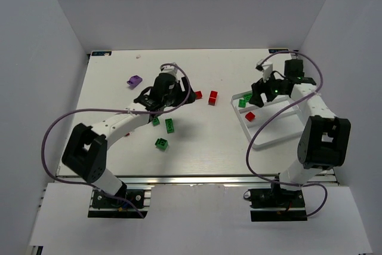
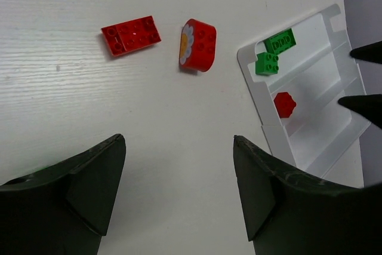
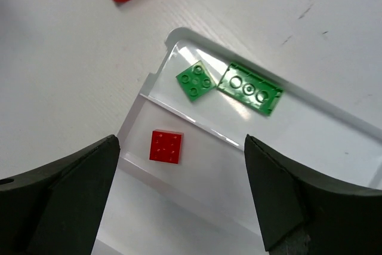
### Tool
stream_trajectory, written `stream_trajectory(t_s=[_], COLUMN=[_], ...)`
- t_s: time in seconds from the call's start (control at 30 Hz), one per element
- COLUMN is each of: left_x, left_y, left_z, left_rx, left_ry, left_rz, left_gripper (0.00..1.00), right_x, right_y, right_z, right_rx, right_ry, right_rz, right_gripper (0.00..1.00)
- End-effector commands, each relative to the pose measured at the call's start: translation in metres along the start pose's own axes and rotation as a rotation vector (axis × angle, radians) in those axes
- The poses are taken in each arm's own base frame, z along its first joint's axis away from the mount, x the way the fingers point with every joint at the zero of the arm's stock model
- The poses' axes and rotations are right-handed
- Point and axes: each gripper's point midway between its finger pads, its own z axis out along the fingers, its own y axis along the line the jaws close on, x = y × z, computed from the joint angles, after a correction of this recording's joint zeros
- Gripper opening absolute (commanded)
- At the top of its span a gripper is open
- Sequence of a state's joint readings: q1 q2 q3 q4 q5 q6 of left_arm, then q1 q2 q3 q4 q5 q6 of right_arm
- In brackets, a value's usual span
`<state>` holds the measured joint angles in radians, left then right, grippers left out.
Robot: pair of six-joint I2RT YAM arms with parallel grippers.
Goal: Sort the legos into containers by color
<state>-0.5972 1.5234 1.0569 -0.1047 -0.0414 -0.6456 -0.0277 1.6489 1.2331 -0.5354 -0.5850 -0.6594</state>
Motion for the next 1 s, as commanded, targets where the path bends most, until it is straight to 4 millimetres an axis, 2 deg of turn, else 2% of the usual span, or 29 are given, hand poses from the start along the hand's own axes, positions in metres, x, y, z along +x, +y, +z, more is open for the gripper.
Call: stream_trajectory(t_s=[0.0,0.1,0.13,0.17,0.2,0.23,0.3,0.33,0.4,0.57,0.73,0.97], left_x=[-0.017,-0.016,-0.015,-0.004,-0.013,-0.013,-0.008,-0.009,-0.001,0.012,0.023,0.037], left_y=[-0.032,-0.039,-0.040,-0.036,-0.044,-0.048,-0.053,-0.056,-0.058,-0.071,-0.059,-0.058], left_z=[0.011,0.033,0.038,0.050,0.049,0.058,0.067,0.078,0.086,0.117,0.139,0.159], left_rx=[0.105,0.110,0.111,0.095,0.112,0.112,0.109,0.107,0.090,0.055,-0.058,-0.124], left_ry=[0.025,0.069,0.082,0.122,0.103,0.116,0.140,0.144,0.176,0.203,0.222,0.220], left_rz=[0.043,0.066,0.073,0.085,0.088,0.105,0.134,0.143,0.171,0.250,0.317,0.387], left_gripper=[0.81,0.75,0.74,0.72,0.71,0.69,0.65,0.64,0.62,0.64,0.66,0.66], right_x=[-0.033,-0.035,-0.037,-0.039,-0.041,-0.042,-0.044,-0.045,-0.047,-0.046,-0.043,-0.040], right_y=[-0.004,0.007,0.009,0.012,0.014,0.015,0.018,0.018,0.019,0.017,0.015,0.014], right_z=[-0.025,-0.029,-0.030,-0.032,-0.034,-0.035,-0.038,-0.039,-0.042,-0.043,-0.043,-0.044], right_rx=[-0.014,-0.099,-0.110,-0.121,-0.122,-0.123,-0.117,-0.112,-0.103,-0.084,-0.082,-0.083], right_ry=[-0.161,-0.160,-0.165,-0.175,-0.182,-0.188,-0.200,-0.206,-0.214,-0.226,-0.227,-0.235], right_rz=[0.006,0.028,0.030,0.032,0.028,0.028,0.029,0.026,0.031,0.049,0.074,0.086], right_gripper=[0.89,0.75,0.65,0.60,0.56,0.48,0.44,0.44,0.45,0.55,0.60,0.61])
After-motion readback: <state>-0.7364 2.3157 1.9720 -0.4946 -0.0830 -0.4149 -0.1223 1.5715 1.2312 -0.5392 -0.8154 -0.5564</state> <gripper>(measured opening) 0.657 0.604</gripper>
